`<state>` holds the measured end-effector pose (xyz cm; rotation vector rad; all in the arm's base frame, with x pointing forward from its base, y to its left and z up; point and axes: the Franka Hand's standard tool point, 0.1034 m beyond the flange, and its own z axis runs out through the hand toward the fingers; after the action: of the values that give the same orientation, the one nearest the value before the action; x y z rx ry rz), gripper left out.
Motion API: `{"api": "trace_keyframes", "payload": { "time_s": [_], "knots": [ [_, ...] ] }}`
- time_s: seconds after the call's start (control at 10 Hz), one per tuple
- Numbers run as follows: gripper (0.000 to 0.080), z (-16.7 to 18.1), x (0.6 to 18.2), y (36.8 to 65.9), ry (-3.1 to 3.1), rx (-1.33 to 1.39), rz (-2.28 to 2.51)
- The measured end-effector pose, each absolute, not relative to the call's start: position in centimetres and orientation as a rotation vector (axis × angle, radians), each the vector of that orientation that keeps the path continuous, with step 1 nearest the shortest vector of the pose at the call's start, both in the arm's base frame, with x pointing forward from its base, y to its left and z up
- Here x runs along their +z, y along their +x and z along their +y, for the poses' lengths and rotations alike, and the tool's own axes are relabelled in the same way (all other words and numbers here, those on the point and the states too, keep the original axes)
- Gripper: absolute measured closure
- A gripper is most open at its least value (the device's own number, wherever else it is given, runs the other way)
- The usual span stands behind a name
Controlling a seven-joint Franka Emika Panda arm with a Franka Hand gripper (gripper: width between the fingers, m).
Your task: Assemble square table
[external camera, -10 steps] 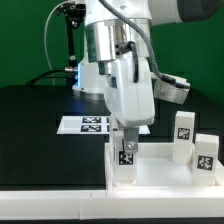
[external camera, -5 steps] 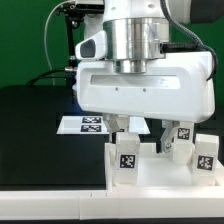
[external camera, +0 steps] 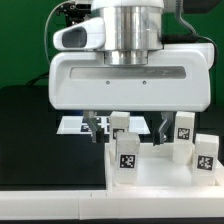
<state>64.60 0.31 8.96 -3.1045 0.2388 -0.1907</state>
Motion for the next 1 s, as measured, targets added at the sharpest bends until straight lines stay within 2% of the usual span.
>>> {"api": "trace_keyframes", "payload": {
  "time_s": [0.1,0.2,0.3,0.4,0.5,0.7,1.0],
  "knots": [
    [0.0150,0.4,8.7,64.4,-3.094,-0.185,0.316],
    [0.0241,0.3,8.8,64.4,-3.092,-0.186,0.337],
    [0.0423,0.3,8.8,64.4,-3.081,-0.185,0.402],
    [0.0423,0.3,8.7,64.4,-3.065,-0.183,0.492],
    [0.0515,0.1,8.7,64.4,-3.046,-0.181,0.590],
    [0.0515,-0.2,8.7,64.4,-2.942,-0.180,0.970],
    [0.0515,-0.4,8.7,64.0,-2.507,-0.075,1.783]
  ]
}}
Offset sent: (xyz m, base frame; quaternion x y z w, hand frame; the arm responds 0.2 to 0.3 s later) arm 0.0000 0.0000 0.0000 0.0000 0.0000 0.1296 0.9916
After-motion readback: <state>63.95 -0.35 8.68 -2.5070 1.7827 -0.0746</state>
